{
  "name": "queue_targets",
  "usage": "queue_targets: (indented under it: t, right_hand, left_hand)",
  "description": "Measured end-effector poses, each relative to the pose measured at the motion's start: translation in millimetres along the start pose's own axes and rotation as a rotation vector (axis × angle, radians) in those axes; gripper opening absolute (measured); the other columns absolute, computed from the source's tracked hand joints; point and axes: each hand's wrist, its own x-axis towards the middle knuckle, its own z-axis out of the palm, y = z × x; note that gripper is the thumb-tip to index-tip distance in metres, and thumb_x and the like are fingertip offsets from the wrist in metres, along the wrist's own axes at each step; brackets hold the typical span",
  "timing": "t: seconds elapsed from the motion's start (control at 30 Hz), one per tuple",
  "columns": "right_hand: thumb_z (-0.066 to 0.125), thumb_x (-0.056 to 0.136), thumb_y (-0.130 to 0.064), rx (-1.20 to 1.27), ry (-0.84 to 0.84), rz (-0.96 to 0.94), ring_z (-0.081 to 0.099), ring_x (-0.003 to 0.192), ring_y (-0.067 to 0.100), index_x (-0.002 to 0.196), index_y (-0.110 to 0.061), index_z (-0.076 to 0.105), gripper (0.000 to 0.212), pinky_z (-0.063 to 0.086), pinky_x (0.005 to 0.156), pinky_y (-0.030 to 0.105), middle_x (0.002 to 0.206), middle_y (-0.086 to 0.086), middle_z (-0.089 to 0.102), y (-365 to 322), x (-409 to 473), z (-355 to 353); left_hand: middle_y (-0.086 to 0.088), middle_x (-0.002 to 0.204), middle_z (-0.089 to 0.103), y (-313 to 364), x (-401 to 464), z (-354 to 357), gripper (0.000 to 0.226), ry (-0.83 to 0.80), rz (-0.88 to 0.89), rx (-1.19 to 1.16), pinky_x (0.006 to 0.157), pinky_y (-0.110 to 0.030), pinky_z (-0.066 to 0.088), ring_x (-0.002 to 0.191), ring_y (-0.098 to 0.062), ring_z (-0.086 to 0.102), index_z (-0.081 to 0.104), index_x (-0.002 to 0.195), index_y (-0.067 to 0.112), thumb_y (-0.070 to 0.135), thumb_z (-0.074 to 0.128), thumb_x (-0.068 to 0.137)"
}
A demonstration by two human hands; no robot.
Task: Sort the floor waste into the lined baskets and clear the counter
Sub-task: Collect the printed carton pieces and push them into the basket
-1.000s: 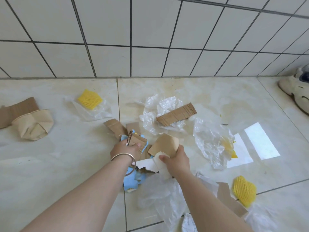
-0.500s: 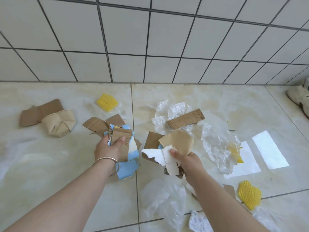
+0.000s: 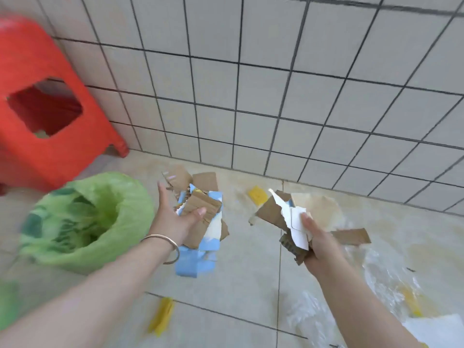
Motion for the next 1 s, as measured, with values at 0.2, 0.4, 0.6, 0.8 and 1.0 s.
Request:
queue_targets:
  t: [0.2,0.4,0.6,0.8,1.0]
  right_hand:
    - [0.043,0.096,-0.030,0.003,-0.322,0.003,0.057,0.039,0.014,0.087,-0.009,0.063,0.031,0.040,0.052,0.037,0.049,-0.002,0.064,2,-81,166]
    - [0.055,0.085,-0.031,-0.037,-0.617,0.107,0.057,0.043,0.011,0.092,-0.008,0.064,0.026,0.049,0.045,0.027,0.069,-0.004,0.073,64,-165,315]
    - [0.085,0.046,-0.043,-0.244,-0.618,0.209,0.070,0.068,0.023,0.116,-0.006,0.063,0.083,0.050,0.056,0.032,0.104,0.015,0.072,126,-207,412]
    - [0.076,0.069,-0.032,-0.494,-0.452,0.259,0.061,0.052,0.029,0.097,0.003,0.063,0.046,0.045,0.060,0.038,0.060,0.016,0.068,198,-218,467]
    - [0.069,0.081,-0.028,-0.905,-0.335,0.035,0.057,0.071,0.023,0.106,-0.005,0.054,0.036,0.040,0.035,0.020,0.099,0.011,0.062,230,-211,498]
  left_hand:
    - [0.003,0.133,0.051,25,-65,-184,0.113,0.278,0.032,-0.099,0.105,-0.030,0.039,0.117,-0.018,0.055,-0.002,0.147,0.033,0.033,0.078,0.069]
    - [0.001,0.096,0.066,-14,-128,-336,0.028,0.671,0.030,-0.205,0.078,-0.028,0.050,0.085,-0.020,0.063,0.059,0.105,0.019,0.019,0.070,0.079]
    - [0.000,0.089,0.063,-94,-155,-437,0.029,1.008,-0.063,-0.394,0.076,-0.031,0.049,0.080,-0.021,0.061,0.058,0.100,0.022,0.007,0.068,0.077]
    - [-0.019,0.085,0.067,-164,-159,-472,0.022,1.284,-0.287,-0.321,0.085,-0.040,0.048,0.089,-0.034,0.062,0.051,0.063,0.013,0.019,0.071,0.071]
    - [-0.005,0.094,0.071,-188,-161,-488,0.022,1.532,-0.190,-0.222,0.083,-0.028,0.042,0.089,-0.015,0.064,0.065,0.094,-0.001,0.016,0.066,0.081]
